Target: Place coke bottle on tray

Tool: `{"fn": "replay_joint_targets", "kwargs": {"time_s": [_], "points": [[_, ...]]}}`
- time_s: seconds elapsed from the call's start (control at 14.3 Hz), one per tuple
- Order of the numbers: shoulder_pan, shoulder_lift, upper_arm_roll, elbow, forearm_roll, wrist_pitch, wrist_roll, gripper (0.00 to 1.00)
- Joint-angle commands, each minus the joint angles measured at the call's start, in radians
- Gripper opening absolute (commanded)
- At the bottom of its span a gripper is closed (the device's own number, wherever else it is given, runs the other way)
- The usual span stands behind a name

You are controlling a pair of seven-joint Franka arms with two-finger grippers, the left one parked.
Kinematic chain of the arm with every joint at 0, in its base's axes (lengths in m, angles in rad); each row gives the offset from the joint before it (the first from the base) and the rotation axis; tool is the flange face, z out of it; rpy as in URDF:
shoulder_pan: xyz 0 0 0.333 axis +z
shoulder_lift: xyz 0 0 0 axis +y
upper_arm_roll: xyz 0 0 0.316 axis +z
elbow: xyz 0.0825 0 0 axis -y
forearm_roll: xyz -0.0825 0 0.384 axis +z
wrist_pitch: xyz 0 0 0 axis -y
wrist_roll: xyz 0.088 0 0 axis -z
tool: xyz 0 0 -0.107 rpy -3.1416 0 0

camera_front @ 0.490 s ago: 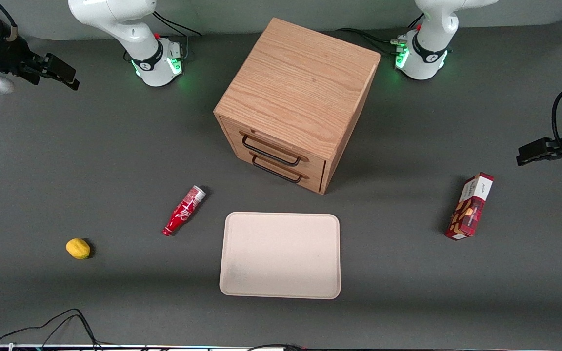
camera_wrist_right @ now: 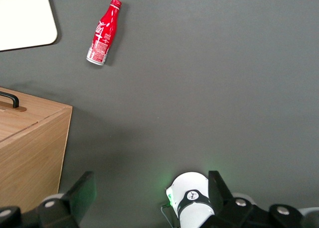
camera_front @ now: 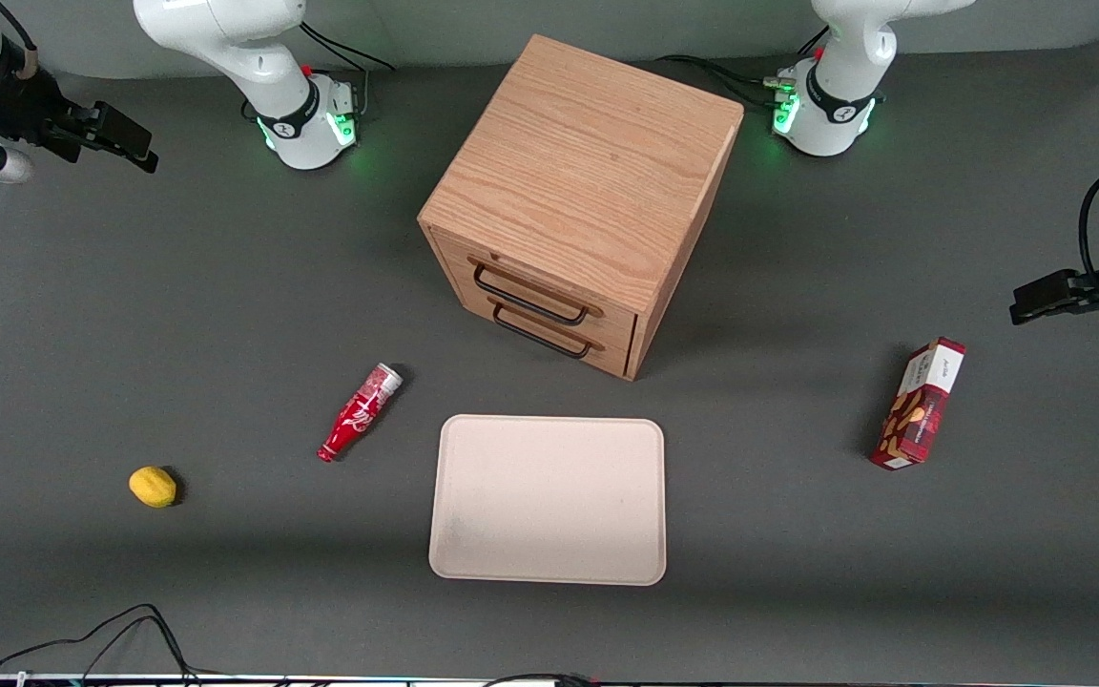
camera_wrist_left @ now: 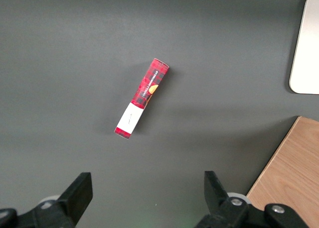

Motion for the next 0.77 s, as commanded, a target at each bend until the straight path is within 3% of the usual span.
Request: {"fn": "replay_joint_targets", "kwargs": {"time_s": [0.0, 0.14, 0.35, 0.7], "points": [[0.005, 0.069, 0.008, 0.087, 0.016, -0.016, -0.006, 1.00], [0.004, 0.193, 0.055, 0.199, 0.042, -0.017, 0.013, 1.00], [0.004, 0.356, 0.065, 0.212, 0.134, 0.082, 0.230, 1.00], [0.007, 0.618, 0.108, 0.106, 0.124, 0.306, 0.499, 1.00]]}}
